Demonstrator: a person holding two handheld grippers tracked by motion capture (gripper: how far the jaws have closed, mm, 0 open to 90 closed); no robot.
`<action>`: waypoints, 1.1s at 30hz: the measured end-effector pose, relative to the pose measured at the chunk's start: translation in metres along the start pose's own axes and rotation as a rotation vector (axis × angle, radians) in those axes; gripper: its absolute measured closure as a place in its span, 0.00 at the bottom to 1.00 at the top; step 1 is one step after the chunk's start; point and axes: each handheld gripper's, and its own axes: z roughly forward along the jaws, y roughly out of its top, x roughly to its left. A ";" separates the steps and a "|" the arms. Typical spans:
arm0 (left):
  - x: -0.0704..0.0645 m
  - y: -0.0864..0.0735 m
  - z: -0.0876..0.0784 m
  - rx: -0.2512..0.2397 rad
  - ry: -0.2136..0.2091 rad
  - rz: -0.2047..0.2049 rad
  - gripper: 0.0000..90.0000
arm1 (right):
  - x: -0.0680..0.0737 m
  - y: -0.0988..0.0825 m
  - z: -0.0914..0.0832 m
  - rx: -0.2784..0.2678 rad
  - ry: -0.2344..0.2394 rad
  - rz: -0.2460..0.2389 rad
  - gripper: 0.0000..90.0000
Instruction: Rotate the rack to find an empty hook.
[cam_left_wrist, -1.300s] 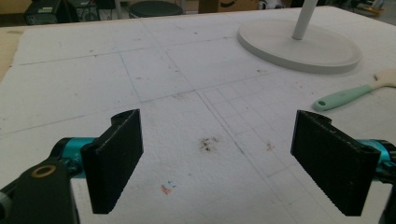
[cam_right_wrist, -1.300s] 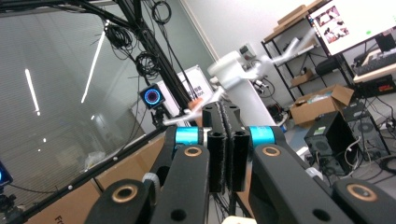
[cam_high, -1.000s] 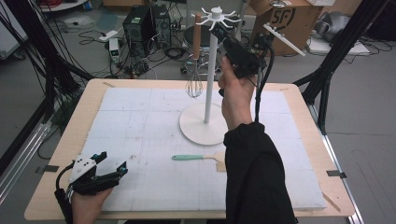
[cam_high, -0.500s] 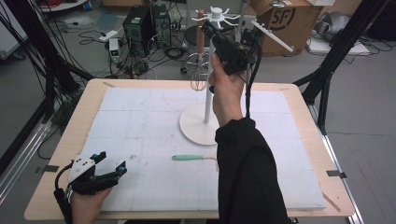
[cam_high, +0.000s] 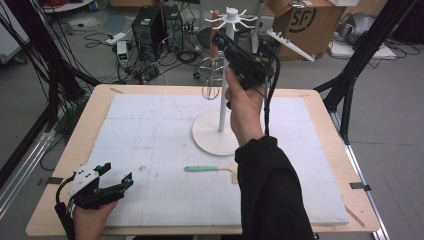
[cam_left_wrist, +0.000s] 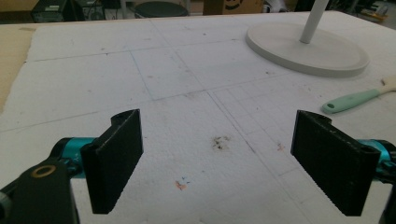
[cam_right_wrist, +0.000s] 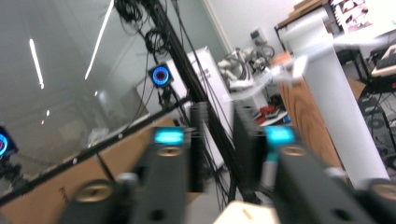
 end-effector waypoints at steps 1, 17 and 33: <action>0.000 0.000 0.000 0.000 0.001 0.000 0.19 | -0.001 -0.002 -0.005 0.013 -0.004 -0.002 0.74; -0.006 -0.001 0.001 0.015 -0.003 0.023 0.19 | -0.022 -0.060 -0.073 0.145 -0.039 -0.055 0.60; -0.010 -0.001 0.004 0.026 -0.004 0.041 0.19 | -0.047 -0.112 -0.114 0.232 -0.090 -0.024 0.59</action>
